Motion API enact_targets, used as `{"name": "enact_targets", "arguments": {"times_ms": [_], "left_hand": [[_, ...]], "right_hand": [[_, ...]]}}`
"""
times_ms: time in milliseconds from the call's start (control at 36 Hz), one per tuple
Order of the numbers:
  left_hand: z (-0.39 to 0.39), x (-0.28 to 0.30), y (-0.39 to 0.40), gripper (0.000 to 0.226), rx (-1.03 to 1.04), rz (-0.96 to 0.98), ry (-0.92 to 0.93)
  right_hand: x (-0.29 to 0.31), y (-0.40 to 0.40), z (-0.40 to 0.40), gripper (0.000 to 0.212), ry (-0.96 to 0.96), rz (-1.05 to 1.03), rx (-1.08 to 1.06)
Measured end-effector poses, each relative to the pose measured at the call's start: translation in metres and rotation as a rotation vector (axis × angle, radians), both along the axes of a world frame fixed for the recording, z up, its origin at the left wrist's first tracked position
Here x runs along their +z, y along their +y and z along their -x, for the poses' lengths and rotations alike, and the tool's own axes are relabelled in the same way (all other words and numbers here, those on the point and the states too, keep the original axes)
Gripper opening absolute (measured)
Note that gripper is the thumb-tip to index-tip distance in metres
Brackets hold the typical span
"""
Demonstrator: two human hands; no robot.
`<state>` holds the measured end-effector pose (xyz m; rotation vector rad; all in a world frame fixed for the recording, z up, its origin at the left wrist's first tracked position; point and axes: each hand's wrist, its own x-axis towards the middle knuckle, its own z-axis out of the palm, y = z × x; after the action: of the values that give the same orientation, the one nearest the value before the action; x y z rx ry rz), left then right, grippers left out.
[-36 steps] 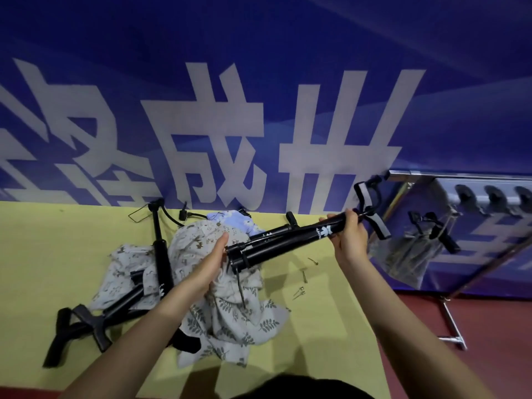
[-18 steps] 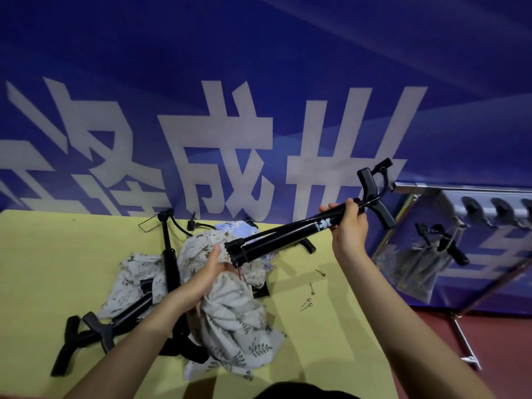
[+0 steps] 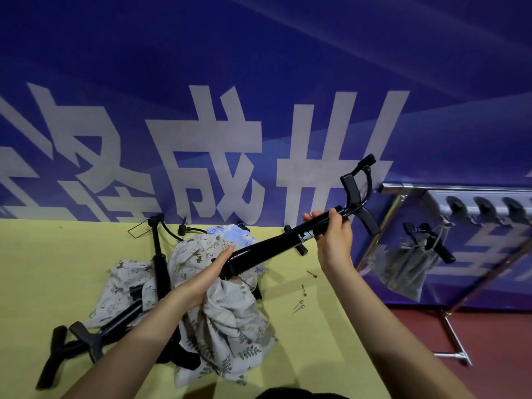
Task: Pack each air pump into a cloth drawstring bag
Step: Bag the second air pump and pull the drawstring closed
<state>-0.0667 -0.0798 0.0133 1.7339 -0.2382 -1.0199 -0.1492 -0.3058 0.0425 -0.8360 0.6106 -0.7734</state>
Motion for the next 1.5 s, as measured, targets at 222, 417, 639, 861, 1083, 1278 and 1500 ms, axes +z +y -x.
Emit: {"name": "enact_targets", "arguments": {"times_ms": [222, 417, 639, 861, 1083, 1278, 1500], "left_hand": [[0.001, 0.000, 0.008, 0.043, 0.200, 0.295, 0.330], [0.007, -0.005, 0.008, 0.037, 0.387, 0.378, 0.423], [0.024, -0.012, -0.013, 0.020, 0.516, 0.462, 0.353], [0.032, -0.013, -0.017, 0.041, 0.458, 0.438, 0.200], [0.027, -0.011, -0.003, 0.049, 0.317, 0.346, 0.107], [0.020, -0.010, -0.002, 0.038, 0.288, 0.380, 0.019], [0.004, -0.014, 0.012, 0.068, 0.131, 0.335, 0.231]], "right_hand": [[0.000, 0.002, 0.004, 0.011, -0.024, -0.057, 0.034], [0.003, 0.001, 0.004, 0.009, -0.048, -0.104, 0.098], [-0.011, 0.013, 0.004, 0.041, 0.190, -0.035, 0.478], [-0.011, 0.031, 0.007, 0.027, 0.334, -0.054, 0.776], [-0.014, 0.031, 0.013, 0.022, 0.271, -0.106, 0.806], [-0.017, 0.037, 0.008, 0.022, 0.188, -0.117, 0.730], [-0.016, 0.028, 0.016, 0.021, 0.262, 0.080, 0.675]]}}
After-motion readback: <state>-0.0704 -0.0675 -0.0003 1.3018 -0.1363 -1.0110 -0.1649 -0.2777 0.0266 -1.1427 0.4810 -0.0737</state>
